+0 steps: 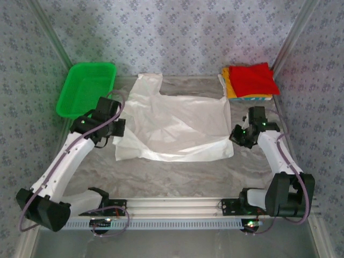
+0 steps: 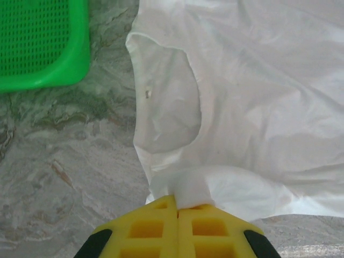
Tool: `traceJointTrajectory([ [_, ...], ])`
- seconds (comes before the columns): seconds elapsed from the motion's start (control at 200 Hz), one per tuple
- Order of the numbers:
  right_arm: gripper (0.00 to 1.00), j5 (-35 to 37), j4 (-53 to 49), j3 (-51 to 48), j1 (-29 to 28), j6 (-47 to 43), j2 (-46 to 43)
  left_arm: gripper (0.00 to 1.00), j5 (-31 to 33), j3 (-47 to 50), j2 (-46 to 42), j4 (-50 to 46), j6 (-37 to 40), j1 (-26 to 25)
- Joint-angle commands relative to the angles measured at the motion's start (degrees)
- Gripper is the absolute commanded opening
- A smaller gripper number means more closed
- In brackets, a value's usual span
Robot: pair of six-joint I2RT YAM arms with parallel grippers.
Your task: Fold and stack the t-shirts
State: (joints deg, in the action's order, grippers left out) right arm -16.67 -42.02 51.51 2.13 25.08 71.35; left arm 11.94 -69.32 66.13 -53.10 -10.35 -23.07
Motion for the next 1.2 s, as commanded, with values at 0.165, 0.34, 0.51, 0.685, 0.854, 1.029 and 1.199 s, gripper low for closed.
traceJointTrajectory([
  [0.165,0.00,0.17,1.32,3.15,0.92,1.55,0.10,0.00,-5.15,-6.49,1.76,4.27,4.94,3.47],
  [0.34,0.00,0.37,3.73,2.40,1.71,2.15,2.12,0.00,-5.07,-11.20,8.32,5.07,7.50,3.55],
  [0.51,0.00,1.44,6.21,2.24,1.91,2.41,3.64,0.00,-4.10,-17.60,15.86,1.37,11.09,3.56],
  [0.685,0.00,2.65,6.24,0.92,2.11,4.58,2.40,0.00,-2.13,-21.20,19.71,0.18,13.47,3.73],
  [0.854,0.00,-0.55,5.20,-4.39,5.88,6.34,1.24,0.00,-0.65,-21.84,20.29,-0.44,13.52,3.73],
  [1.029,0.00,-4.97,1.20,-8.35,7.15,5.83,-3.91,0.00,1.18,-20.23,17.39,-3.70,11.17,3.91],
  [1.199,0.00,-5.11,-8.59,-6.17,7.66,5.60,-14.30,0.00,-0.81,-18.16,10.44,-8.17,7.55,4.00],
])
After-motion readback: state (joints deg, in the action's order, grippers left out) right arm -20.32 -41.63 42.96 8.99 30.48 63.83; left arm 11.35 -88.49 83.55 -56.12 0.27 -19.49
